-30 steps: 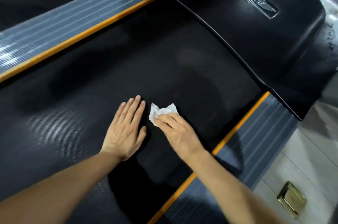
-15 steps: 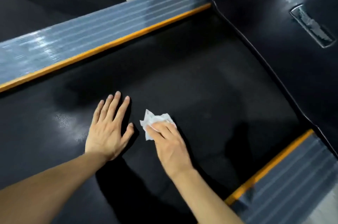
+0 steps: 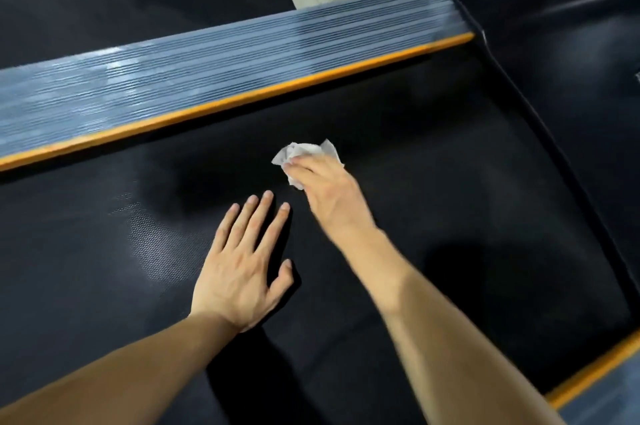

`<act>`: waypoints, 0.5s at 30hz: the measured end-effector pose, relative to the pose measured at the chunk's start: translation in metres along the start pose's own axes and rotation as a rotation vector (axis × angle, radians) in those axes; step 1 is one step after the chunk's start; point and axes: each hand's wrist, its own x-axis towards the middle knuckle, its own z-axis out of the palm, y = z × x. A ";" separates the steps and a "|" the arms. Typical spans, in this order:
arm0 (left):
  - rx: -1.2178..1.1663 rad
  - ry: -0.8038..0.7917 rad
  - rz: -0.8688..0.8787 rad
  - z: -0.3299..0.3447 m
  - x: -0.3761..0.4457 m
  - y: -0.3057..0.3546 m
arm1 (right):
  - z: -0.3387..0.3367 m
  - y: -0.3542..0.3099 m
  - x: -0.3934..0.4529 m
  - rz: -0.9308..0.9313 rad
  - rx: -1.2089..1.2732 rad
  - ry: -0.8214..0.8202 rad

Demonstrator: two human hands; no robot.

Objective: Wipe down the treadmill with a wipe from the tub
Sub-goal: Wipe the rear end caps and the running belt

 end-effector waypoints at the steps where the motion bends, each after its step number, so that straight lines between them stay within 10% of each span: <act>1: -0.008 0.001 -0.003 0.000 0.000 0.000 | -0.004 0.016 0.006 -0.034 0.030 -0.023; 9: -0.017 -0.015 -0.016 -0.002 0.000 0.002 | -0.048 0.075 0.067 0.594 -0.185 0.233; 15: -0.009 -0.050 -0.022 -0.004 0.001 0.003 | 0.010 -0.014 0.053 0.015 0.018 -0.060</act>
